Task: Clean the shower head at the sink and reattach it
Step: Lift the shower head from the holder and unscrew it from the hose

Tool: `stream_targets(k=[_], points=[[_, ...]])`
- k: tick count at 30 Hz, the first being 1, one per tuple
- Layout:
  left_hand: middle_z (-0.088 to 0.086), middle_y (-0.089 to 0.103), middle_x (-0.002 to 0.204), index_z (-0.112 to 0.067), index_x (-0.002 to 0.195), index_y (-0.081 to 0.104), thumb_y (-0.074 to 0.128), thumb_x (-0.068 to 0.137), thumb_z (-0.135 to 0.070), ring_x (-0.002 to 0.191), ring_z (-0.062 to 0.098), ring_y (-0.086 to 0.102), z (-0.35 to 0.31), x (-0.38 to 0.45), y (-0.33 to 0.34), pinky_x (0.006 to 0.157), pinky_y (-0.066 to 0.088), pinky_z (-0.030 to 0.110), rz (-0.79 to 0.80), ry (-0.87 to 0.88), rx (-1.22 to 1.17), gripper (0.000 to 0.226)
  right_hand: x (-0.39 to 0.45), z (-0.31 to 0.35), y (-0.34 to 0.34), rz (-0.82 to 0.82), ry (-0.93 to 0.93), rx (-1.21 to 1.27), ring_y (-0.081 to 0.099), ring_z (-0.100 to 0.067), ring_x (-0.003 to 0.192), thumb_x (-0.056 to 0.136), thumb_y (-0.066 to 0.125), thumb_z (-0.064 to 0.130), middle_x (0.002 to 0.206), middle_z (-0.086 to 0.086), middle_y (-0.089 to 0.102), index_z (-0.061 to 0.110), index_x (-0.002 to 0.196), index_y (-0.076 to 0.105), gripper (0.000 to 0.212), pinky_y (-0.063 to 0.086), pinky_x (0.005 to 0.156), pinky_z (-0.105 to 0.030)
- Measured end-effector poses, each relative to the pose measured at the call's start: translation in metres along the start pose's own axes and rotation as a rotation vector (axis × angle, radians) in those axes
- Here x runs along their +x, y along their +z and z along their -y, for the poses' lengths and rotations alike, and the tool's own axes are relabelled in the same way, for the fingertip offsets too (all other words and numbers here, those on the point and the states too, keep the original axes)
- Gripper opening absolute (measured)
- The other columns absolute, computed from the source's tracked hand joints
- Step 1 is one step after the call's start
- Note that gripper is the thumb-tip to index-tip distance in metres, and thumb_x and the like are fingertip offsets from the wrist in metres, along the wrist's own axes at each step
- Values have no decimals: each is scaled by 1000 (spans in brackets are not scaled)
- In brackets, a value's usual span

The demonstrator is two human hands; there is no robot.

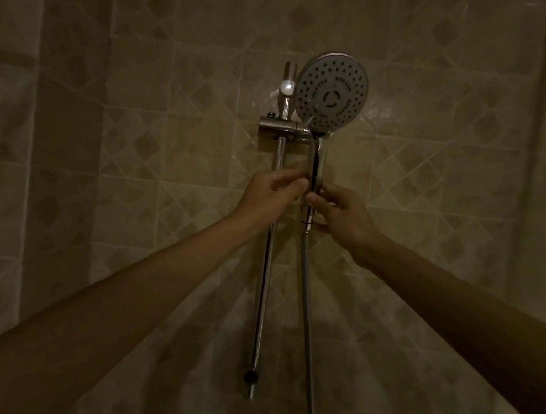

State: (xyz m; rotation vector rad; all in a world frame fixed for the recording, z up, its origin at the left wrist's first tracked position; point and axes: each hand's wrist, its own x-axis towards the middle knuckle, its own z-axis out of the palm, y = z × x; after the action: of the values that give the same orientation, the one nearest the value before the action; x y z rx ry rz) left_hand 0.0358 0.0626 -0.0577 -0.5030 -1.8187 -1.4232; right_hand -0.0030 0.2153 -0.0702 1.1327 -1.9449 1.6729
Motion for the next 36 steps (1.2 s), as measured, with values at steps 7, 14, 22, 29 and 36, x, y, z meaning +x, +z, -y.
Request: stream_targets(k=[7,14,22,29,36], points=[[4,74,89,-15,98,74,72,92,-12,85,15,71,13,-29,8,87,58,40,37,-89,-57,7,-27,-14,9,33,20,-58,70,-15,100,107,51,8,120,-17,70,12,136,64,31,62,71,-21],[6,75,91,1,110,71,64,97,-11,78,3,74,29,-76,5,68,57,17,100,-224,-159,19,-70,-39,21,-20,90,35,76,-12,96,97,70,16,100,-2,78,18,142,54,48,61,80,-32],[15,76,108,-6,108,74,63,98,-12,92,18,75,59,-135,5,85,62,31,63,-384,-310,15,-139,-81,39,71,172,-35,74,-11,84,98,68,32,83,9,76,28,113,76,17,62,79,-33],[6,78,96,-10,106,77,65,97,-20,89,17,75,87,-170,-4,91,61,40,74,-483,-306,17,-186,-113,50,183,346,84,75,-13,100,103,62,28,105,-3,79,32,103,81,20,60,82,-21],[11,70,87,-8,93,76,67,96,-22,78,19,71,122,-205,0,77,61,34,168,-553,-352,17,-226,-141,68,152,406,89,74,-26,106,103,61,20,107,-12,79,10,108,79,21,60,92,-34]])
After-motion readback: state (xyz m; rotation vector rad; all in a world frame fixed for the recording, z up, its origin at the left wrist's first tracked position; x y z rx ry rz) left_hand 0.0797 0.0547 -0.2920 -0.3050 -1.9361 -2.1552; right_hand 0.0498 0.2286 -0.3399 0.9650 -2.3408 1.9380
